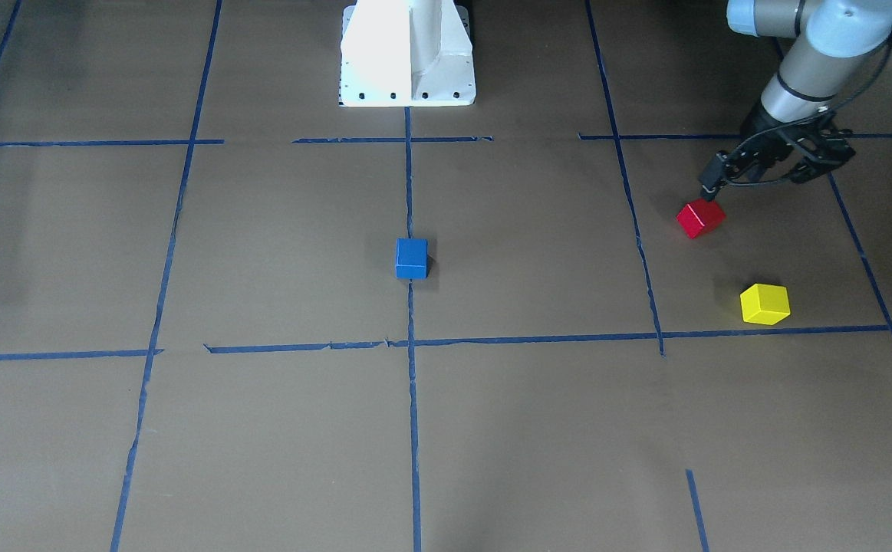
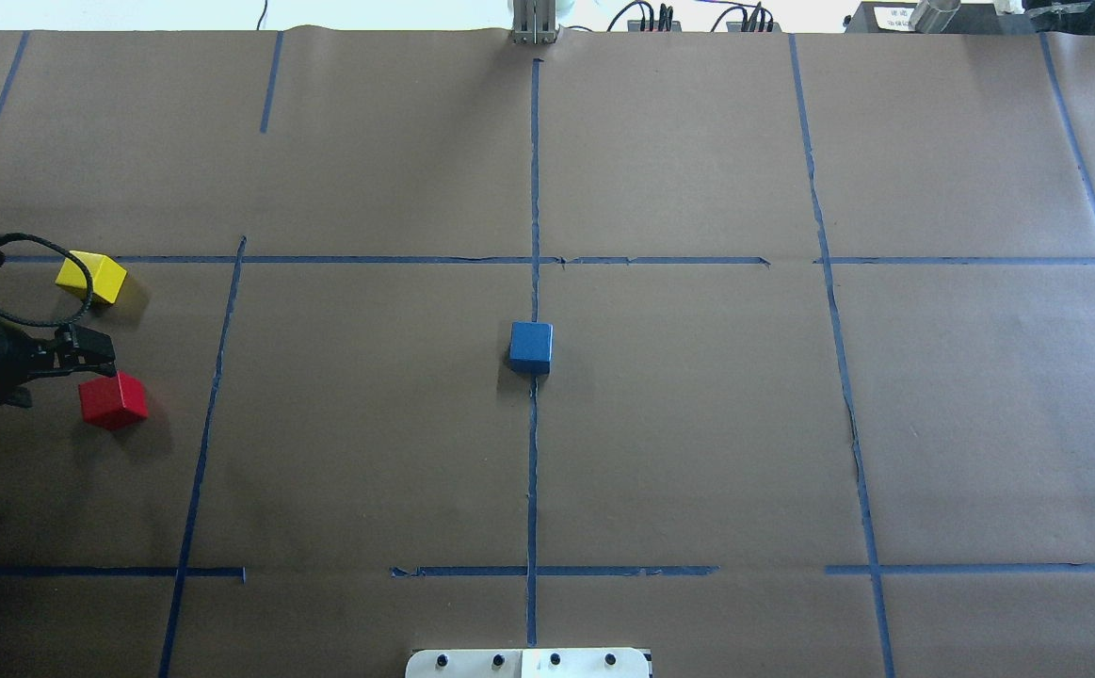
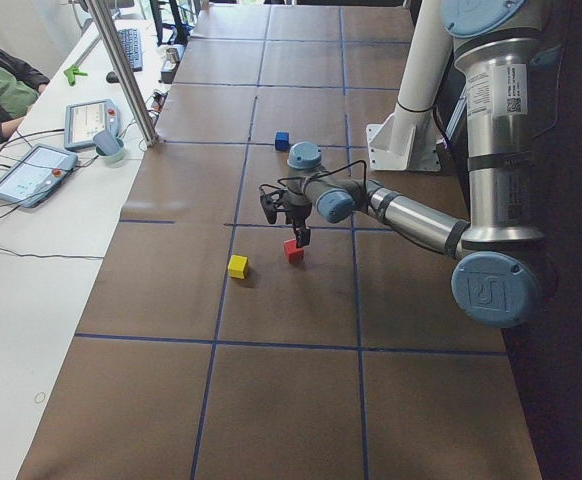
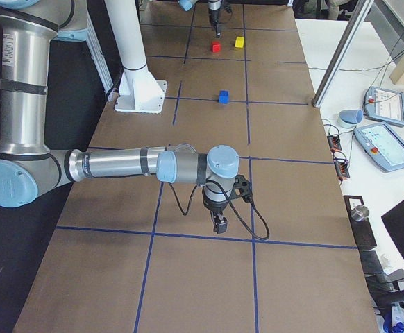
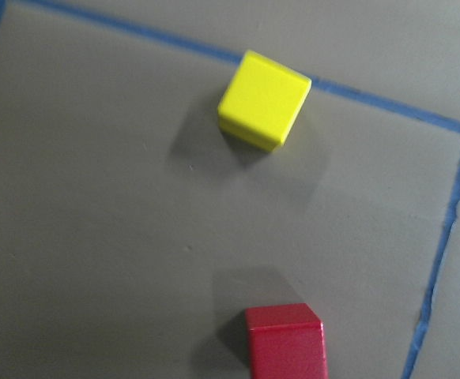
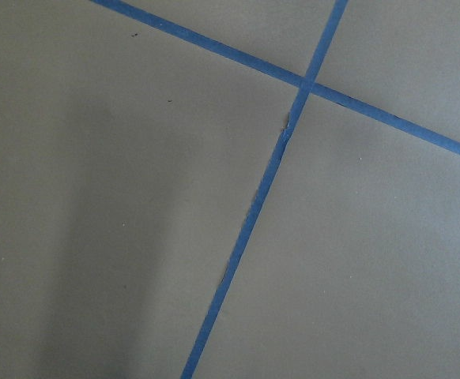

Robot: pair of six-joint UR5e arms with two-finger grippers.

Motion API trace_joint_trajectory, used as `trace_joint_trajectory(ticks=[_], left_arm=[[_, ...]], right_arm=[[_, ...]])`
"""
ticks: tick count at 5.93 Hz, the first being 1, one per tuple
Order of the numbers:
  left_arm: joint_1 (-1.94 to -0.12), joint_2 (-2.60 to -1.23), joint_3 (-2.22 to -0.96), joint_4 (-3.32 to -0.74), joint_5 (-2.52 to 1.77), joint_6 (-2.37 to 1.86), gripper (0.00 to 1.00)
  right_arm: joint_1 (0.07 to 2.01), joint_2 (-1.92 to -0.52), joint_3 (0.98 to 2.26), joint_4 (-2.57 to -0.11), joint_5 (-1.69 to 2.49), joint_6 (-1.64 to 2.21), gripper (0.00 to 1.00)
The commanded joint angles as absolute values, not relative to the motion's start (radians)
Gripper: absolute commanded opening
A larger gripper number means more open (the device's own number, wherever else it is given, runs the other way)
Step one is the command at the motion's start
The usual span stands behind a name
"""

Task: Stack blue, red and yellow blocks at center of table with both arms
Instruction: 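Lower the left gripper onto the red cube and grasp it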

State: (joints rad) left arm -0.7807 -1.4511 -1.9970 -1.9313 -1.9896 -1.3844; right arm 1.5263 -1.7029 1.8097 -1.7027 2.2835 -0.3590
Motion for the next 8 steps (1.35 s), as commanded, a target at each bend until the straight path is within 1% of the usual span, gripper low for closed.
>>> trace_joint_trajectory(ticks=[1,2,4,6,7,8], left_arm=[[-0.759,-1.512,-1.929,-1.936,-1.976,-1.402,1.0],[-0.759,-1.525,-1.89,-1.948,-1.976,-1.402,1.0],[-0.758,-1.525,-1.779,-2.078,-1.977,-1.399,1.0],[-0.73,-1.523,-1.767,-2.088,-1.982,-1.399,1.0],[-0.712,-1.523,-1.767,-2.086,-1.982,-1.399,0.77],[-0.709,-1.523,-1.766,-2.083,-1.982,-1.399,0.32]], right_arm=[[1.526,-1.703,1.804,-1.703,2.286,-0.359,1.0],[1.526,-1.703,1.804,-1.703,2.286,-0.359,1.0],[1.526,-1.703,1.804,-1.703,2.286,-0.36,1.0],[1.526,-1.704,1.804,-1.703,2.286,-0.36,1.0],[1.526,-1.704,1.804,-1.703,2.286,-0.36,1.0],[1.526,-1.706,1.804,-1.703,2.286,-0.36,1.0]])
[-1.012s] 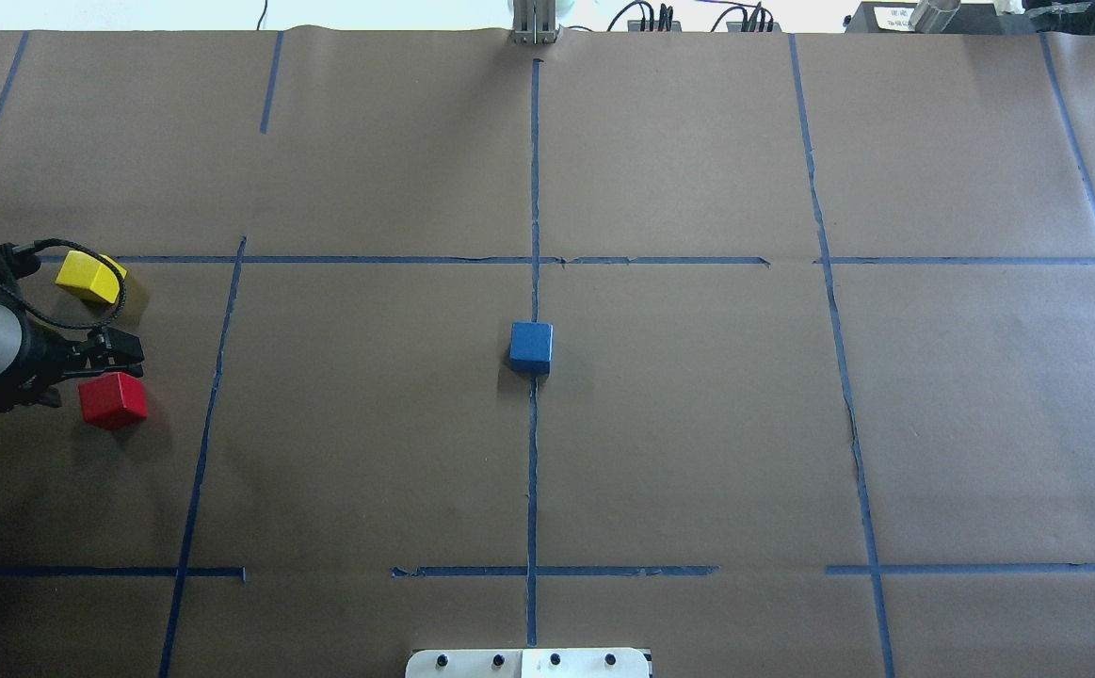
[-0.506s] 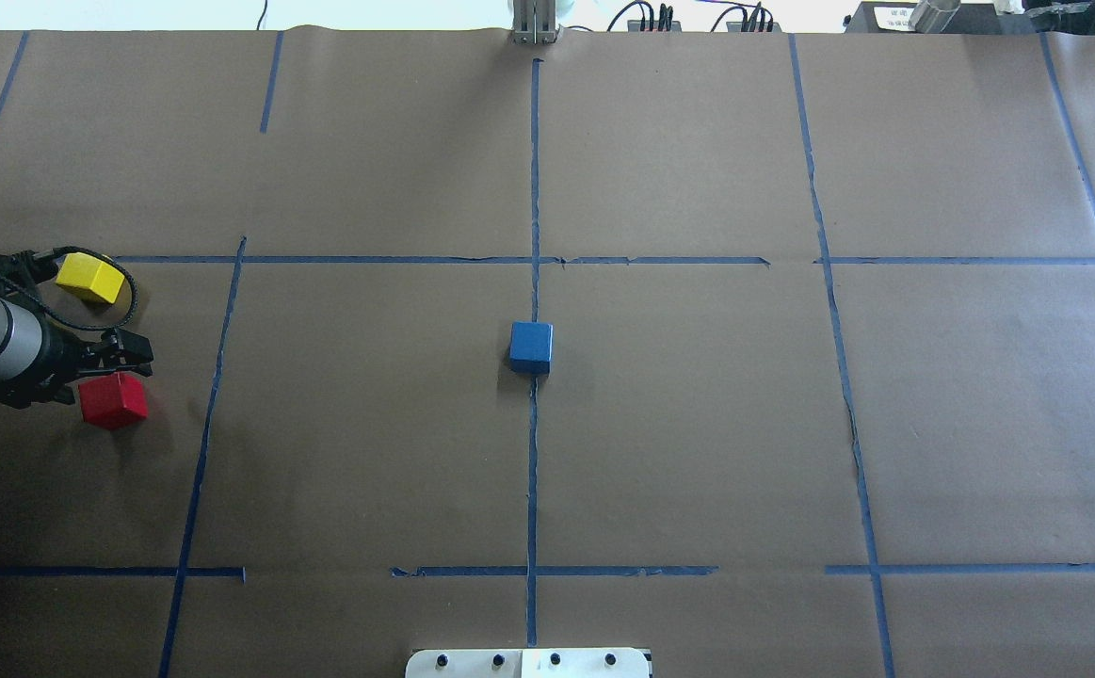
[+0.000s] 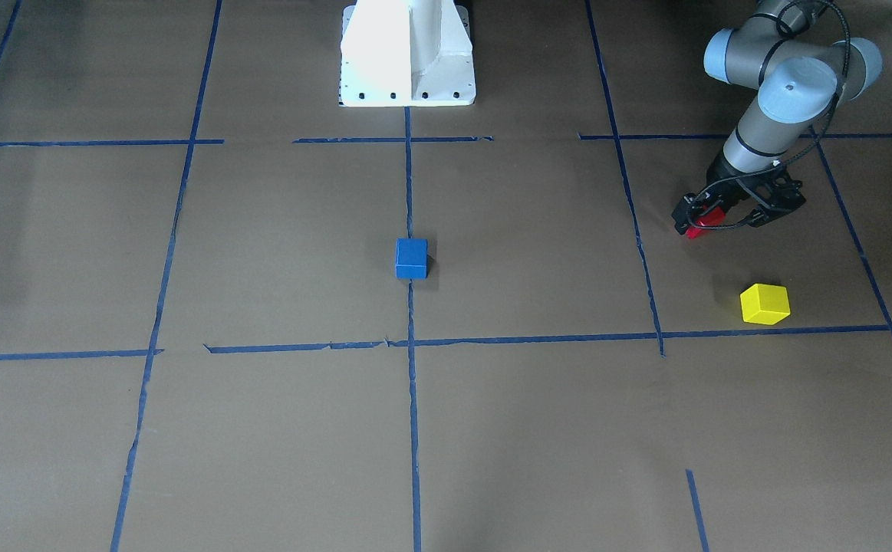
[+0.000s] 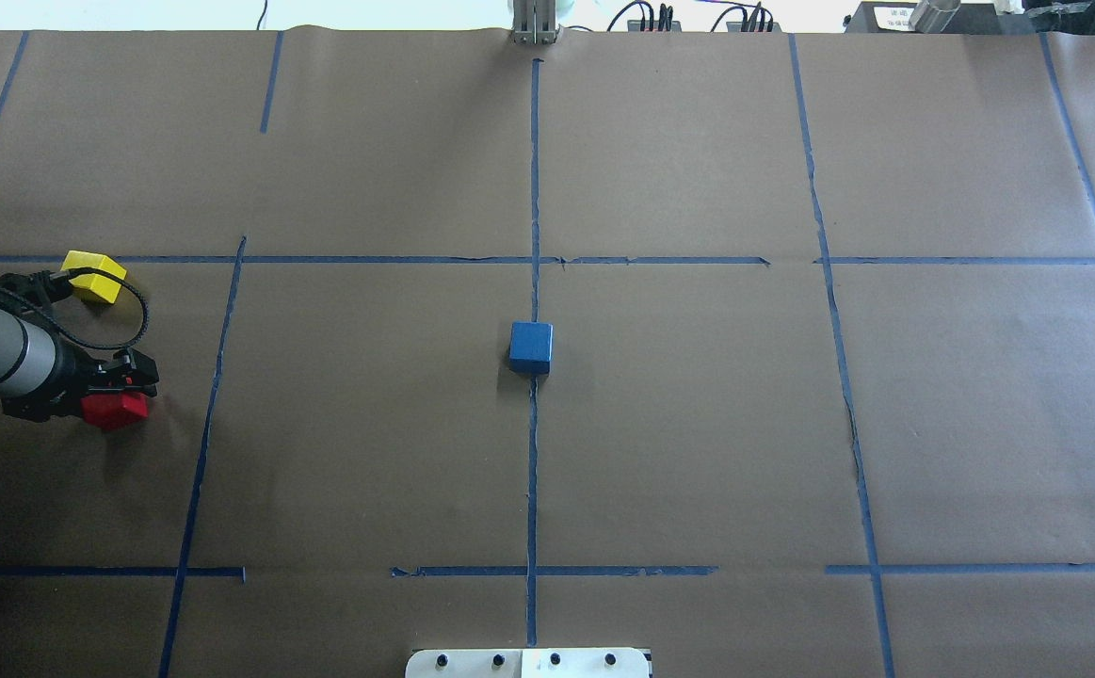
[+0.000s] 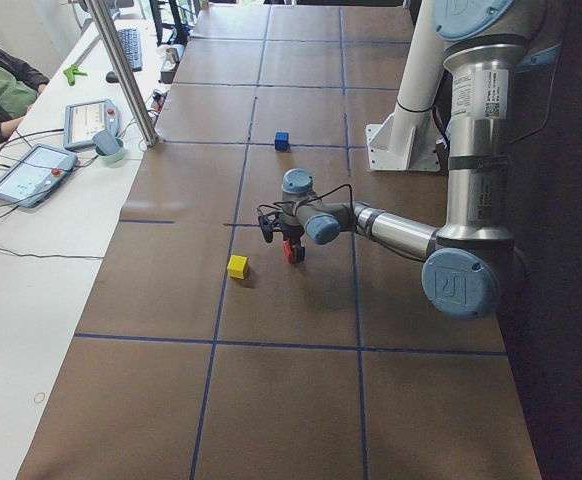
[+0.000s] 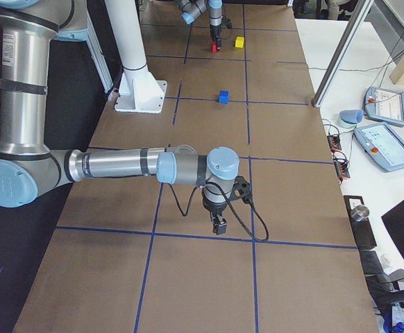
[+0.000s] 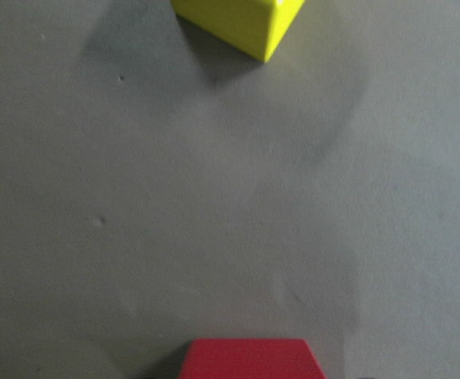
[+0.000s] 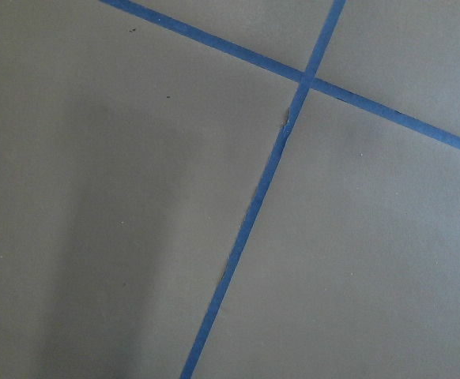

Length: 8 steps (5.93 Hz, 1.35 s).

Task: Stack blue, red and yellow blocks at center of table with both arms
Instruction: 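Carry the red cube with the left gripper above the blue cube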

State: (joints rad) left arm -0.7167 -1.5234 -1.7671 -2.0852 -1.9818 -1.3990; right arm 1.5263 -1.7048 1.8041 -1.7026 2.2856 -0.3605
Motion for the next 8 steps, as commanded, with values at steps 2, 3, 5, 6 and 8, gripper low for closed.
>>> trace_joint_trajectory(ticks=[2,3,5,6,8], left_arm=[[-0.704,-1.528,-1.805,-2.068,-2.035,-1.399,0.17],[-0.706,-1.543,-1.88,-1.996,-2.071,-1.399,0.14],[-0.678,-1.827,-1.898,-1.717,-2.036,-1.3,0.1],[-0.628,-1.967,-1.89,-1.597,-1.926,-1.232,0.09],[-0.6,-2.191,-1.75,-1.585,-1.899,-1.197,0.07]], right_arm=[[1.526,-1.706,1.804,-1.703,2.286,-0.36,1.0],[1.526,-1.706,1.804,-1.703,2.286,-0.36,1.0],[1.526,-1.706,1.802,-1.703,2.286,-0.36,1.0],[1.526,-1.706,1.795,-1.703,2.286,-0.359,1.0],[1.526,-1.706,1.789,-1.703,2.286,-0.252,1.0]])
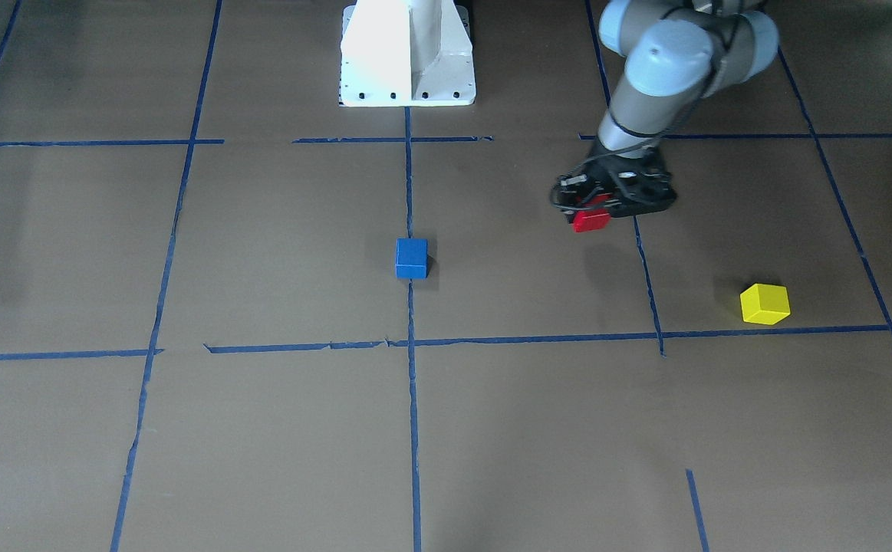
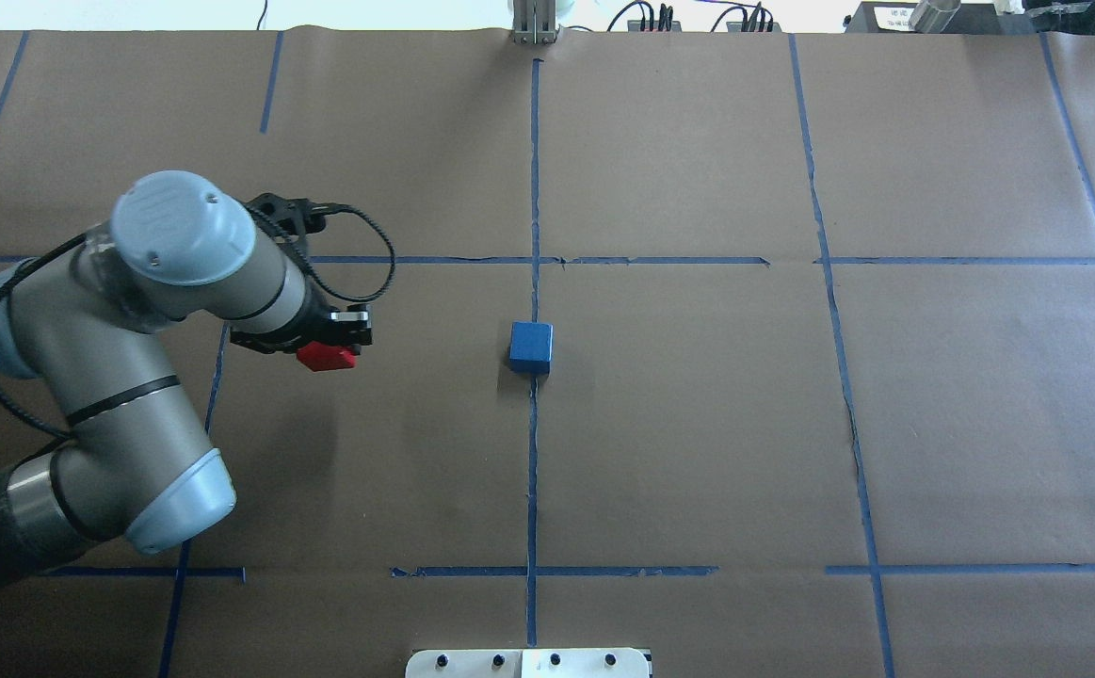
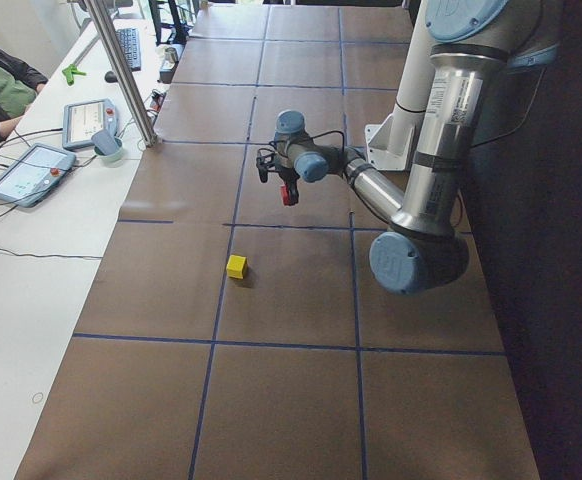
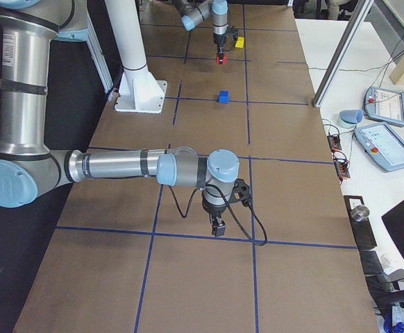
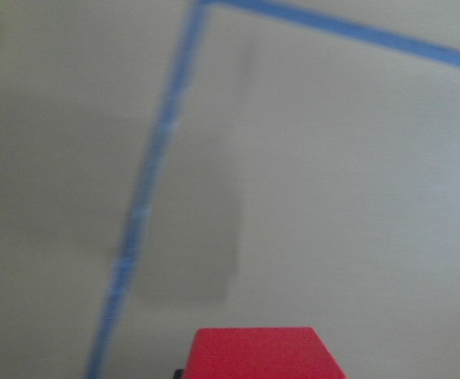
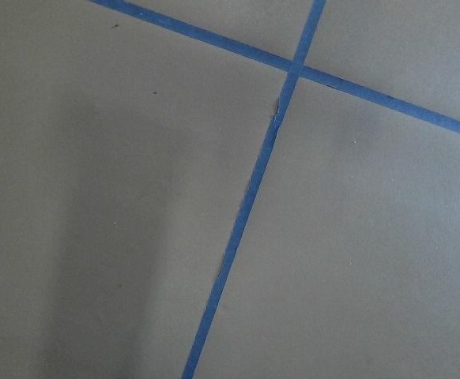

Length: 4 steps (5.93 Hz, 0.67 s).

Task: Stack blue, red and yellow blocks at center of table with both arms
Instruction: 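Carry the red cube with the left gripper above the blue cube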

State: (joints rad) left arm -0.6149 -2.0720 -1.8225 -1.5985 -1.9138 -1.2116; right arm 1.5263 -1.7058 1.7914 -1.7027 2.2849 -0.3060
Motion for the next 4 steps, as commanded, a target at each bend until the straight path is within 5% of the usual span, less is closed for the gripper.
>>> trace_joint_trajectory(ticks=[1,4], left_arm=[[-0.589,-2.309,-1.661,-1.58,-1.898,-1.203,0.06],[-0.532,-2.483,-1.466,-1.578,-1.821,-1.212,0.06]], right_arm=[[1.526,-1.707,1.787,-1.703,2.284,-0.242,0.99],[1.526,-1.707,1.787,-1.703,2.286,-0.184,1.0]])
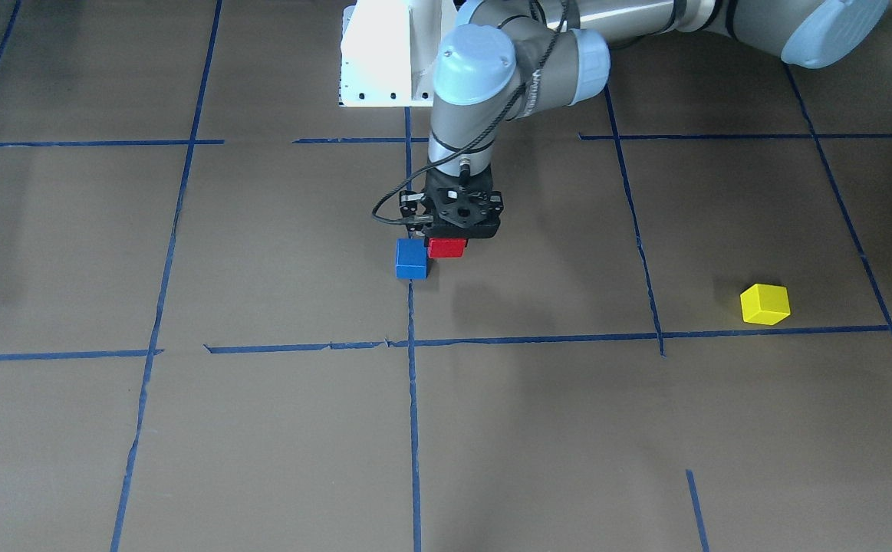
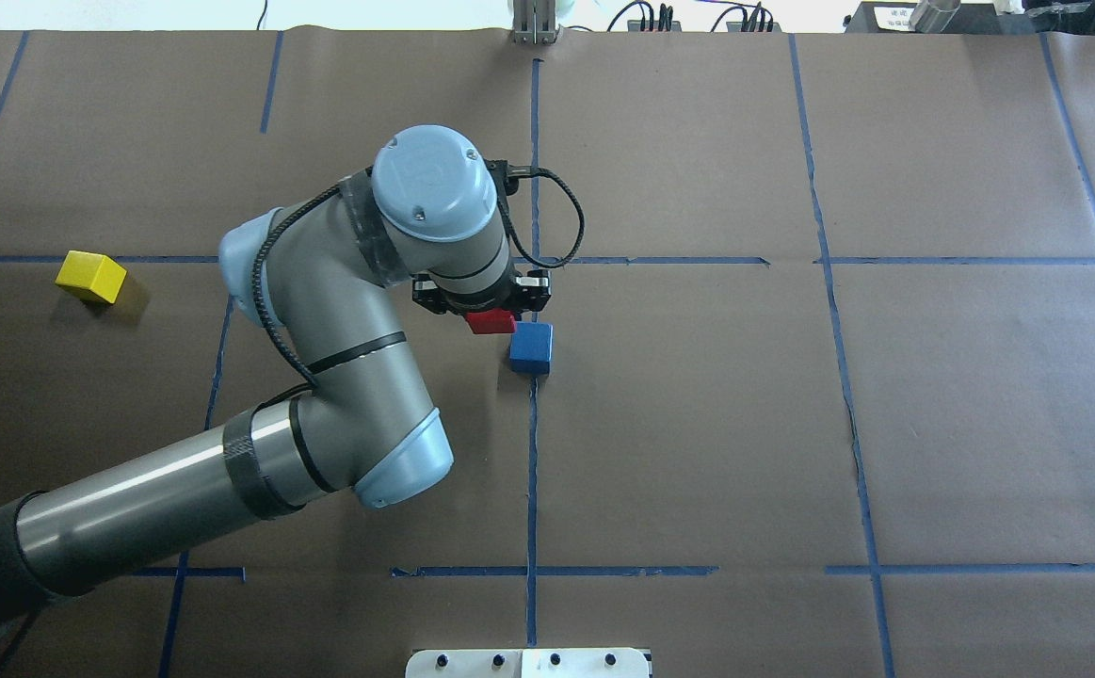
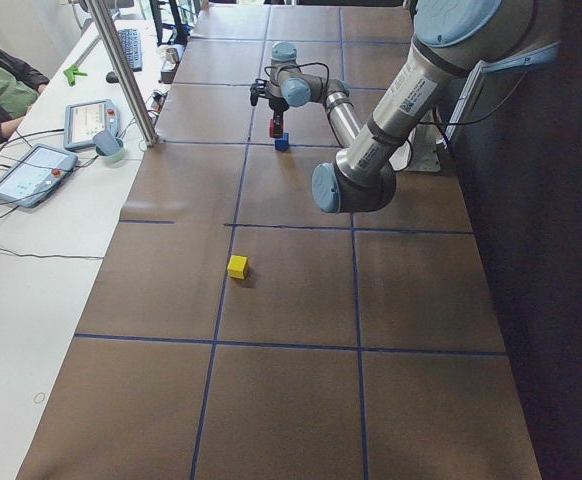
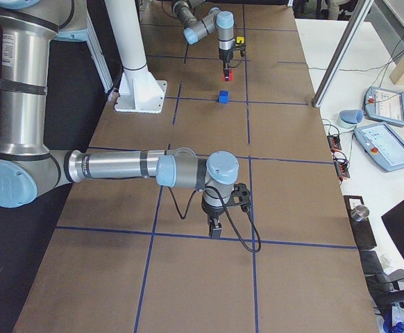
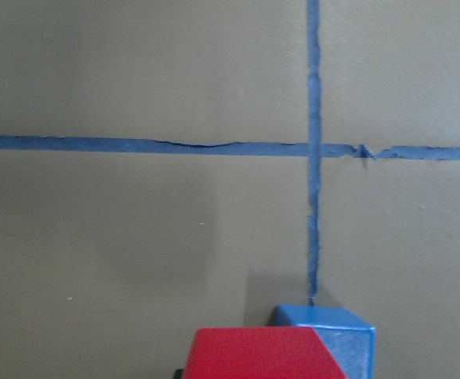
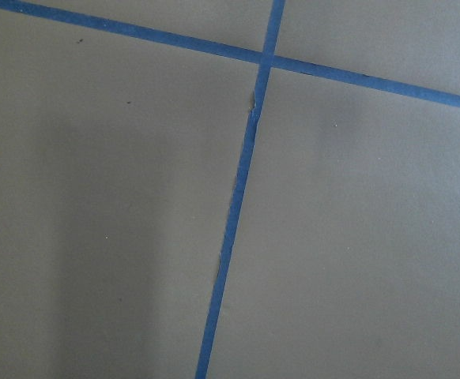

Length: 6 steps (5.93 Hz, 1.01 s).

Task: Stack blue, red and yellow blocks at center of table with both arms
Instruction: 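Carry the red cube with the left gripper above the blue cube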

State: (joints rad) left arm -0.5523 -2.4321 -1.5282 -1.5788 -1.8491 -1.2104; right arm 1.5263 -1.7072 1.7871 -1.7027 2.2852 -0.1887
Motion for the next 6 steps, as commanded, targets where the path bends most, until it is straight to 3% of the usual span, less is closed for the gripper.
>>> trace_joint_trajectory(ticks=[1,6], left_arm=[[-0.508,-2.48,-1.454,-1.582,-1.807,-1.207,0.06],[-0.48,-2.477,-1.44,-1.589,-1.812,-1.166,0.07]], right_arm=[[1.526,-1.707,1.787,-1.703,2.286,-0.184,1.0],[1.526,-1.707,1.789,-1.703,2.286,-0.184,1.0]])
